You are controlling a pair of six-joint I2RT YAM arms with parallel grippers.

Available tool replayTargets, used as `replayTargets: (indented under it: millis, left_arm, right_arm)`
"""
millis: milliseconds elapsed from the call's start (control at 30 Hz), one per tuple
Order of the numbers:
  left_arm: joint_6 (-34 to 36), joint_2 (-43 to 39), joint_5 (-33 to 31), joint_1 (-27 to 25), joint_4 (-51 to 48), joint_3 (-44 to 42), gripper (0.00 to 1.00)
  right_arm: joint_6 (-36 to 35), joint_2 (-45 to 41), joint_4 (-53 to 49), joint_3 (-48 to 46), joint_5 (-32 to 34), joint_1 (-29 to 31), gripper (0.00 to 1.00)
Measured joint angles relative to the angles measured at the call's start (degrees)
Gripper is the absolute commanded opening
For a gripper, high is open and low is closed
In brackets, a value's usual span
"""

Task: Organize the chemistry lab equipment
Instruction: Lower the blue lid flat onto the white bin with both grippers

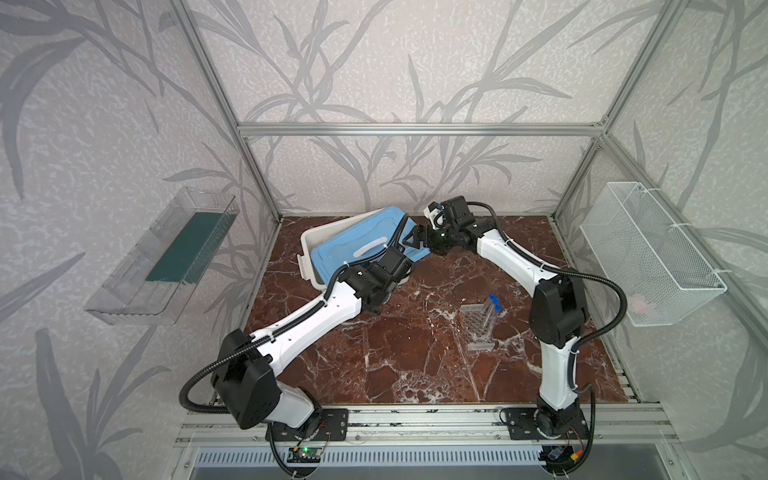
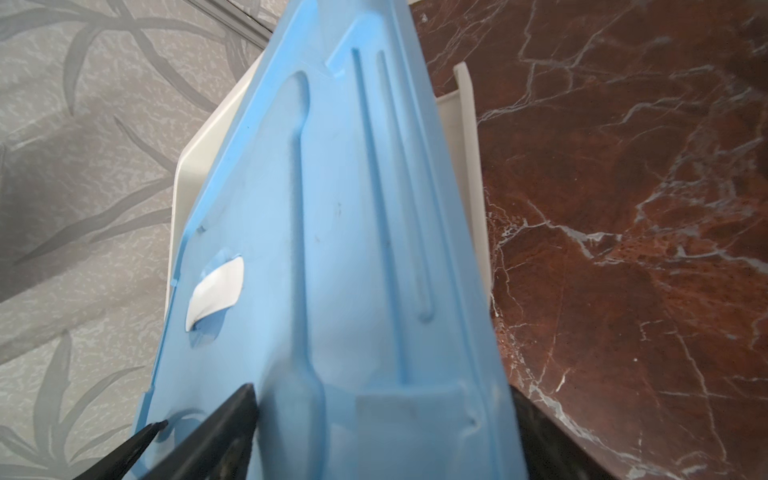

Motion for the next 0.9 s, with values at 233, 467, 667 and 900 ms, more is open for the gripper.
replayTargets:
  millis: [233,467,667,900]
  left_arm:
    - [-5.4,1.7,-2.9,0.1,0.4,0.0,0.73]
    - [-9.2,2.1,-1.2,1.2,0.2,0.2,0.73]
    - [-13.9,-3.6,9.7,3.5,-0.6,2.4,0.76]
    - [-20.5,-9.0,18.5,15.2,-1.3,6.2,0.75]
  right_arm:
    - [0.4,-0.4,0.9,-2.8,1.5,0.0,0.89]
    - [-0.3,-0.6,1.4,-2.8,3.1,0.6,0.89]
    - [-2.5,-0.5,-1.6,1.0,5.3,1.4,0.89]
    - [-3.6,0.3,-4.6,4.7,7.7,3.4,0.89]
